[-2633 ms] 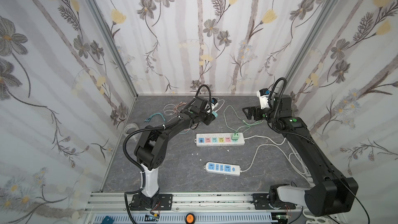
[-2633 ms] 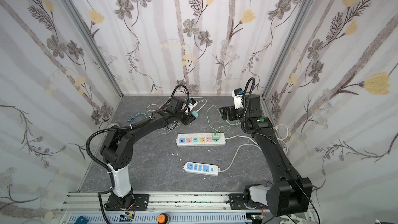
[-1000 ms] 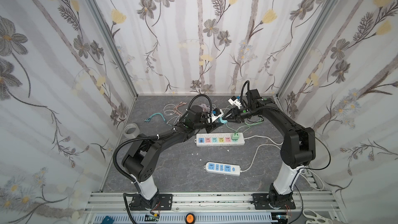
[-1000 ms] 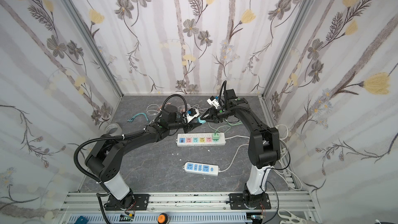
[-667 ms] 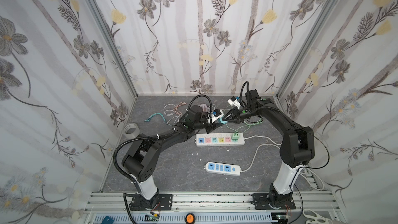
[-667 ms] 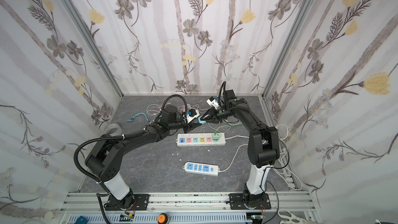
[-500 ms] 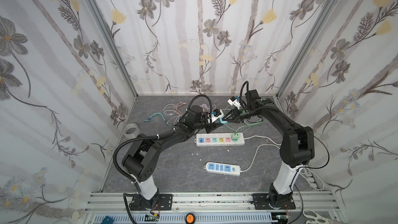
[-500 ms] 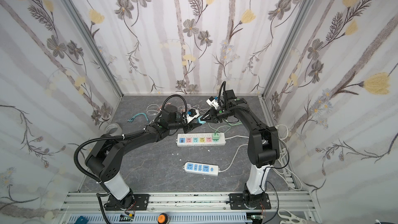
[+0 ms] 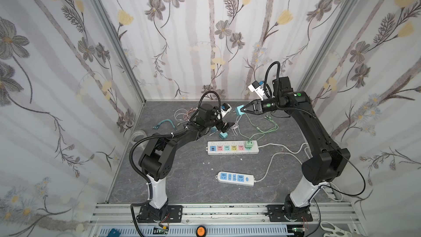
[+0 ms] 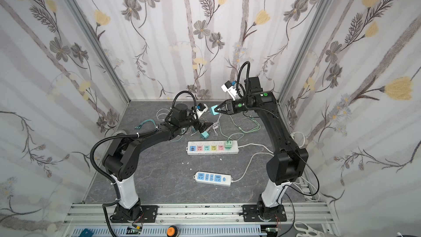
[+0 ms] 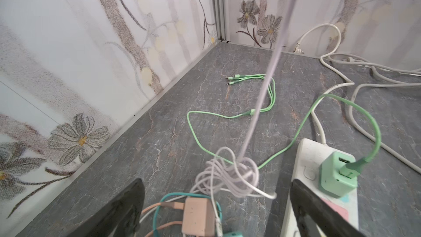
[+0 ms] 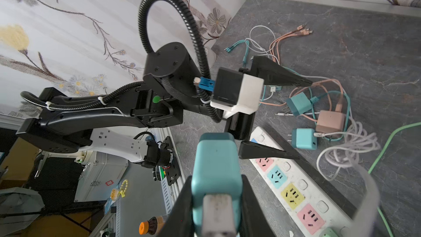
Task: Insert the plug
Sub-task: 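Raise the teal charger with the right gripper while the left gripper withdraws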
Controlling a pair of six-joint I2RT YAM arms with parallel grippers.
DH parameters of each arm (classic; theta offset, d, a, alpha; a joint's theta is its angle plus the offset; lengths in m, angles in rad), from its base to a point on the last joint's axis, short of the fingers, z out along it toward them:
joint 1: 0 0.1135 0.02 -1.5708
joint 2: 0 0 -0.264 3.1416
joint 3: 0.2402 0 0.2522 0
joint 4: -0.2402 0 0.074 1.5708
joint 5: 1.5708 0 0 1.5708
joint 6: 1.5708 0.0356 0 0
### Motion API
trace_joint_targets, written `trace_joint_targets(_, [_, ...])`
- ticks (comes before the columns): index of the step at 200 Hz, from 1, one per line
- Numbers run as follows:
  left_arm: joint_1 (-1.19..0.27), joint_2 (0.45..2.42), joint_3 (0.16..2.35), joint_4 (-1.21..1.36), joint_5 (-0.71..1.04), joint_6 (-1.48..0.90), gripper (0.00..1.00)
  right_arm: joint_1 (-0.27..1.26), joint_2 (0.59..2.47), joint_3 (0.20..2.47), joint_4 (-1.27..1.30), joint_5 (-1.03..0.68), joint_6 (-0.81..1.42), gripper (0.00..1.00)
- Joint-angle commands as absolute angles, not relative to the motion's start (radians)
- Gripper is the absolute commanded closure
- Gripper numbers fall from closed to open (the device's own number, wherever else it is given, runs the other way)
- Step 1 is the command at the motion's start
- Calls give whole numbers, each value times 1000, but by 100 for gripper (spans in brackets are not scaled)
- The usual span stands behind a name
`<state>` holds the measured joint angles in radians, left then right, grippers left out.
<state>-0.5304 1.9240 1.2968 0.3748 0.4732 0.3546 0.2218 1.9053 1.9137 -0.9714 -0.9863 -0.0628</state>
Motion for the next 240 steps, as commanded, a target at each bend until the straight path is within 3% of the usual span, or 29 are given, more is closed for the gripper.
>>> trace_joint_targets(1, [-516, 1972, 1325, 470, 525, 312, 0, 228, 1913, 1948, -984, -1020, -107, 100])
trace_joint_targets(19, [-515, 2020, 1373, 424, 530, 305, 2, 232, 1913, 1956, -967, -1023, -97, 100])
trace_joint_targets(93, [-539, 2004, 1380, 181, 515, 51, 30, 234, 1931, 1954, -962, -998, -79, 100])
trace_joint_targets(130, [-577, 1995, 1385, 147, 489, -129, 30, 241, 1937, 1954, -953, -990, -69, 100])
trace_joint_targets(190, [-621, 2050, 1475, 51, 408, -161, 50, 244, 1934, 1937, -951, -981, -66, 100])
trace_joint_targets(240, [-628, 2086, 1519, 29, 412, -167, 55, 244, 1926, 1920, -945, -981, -72, 100])
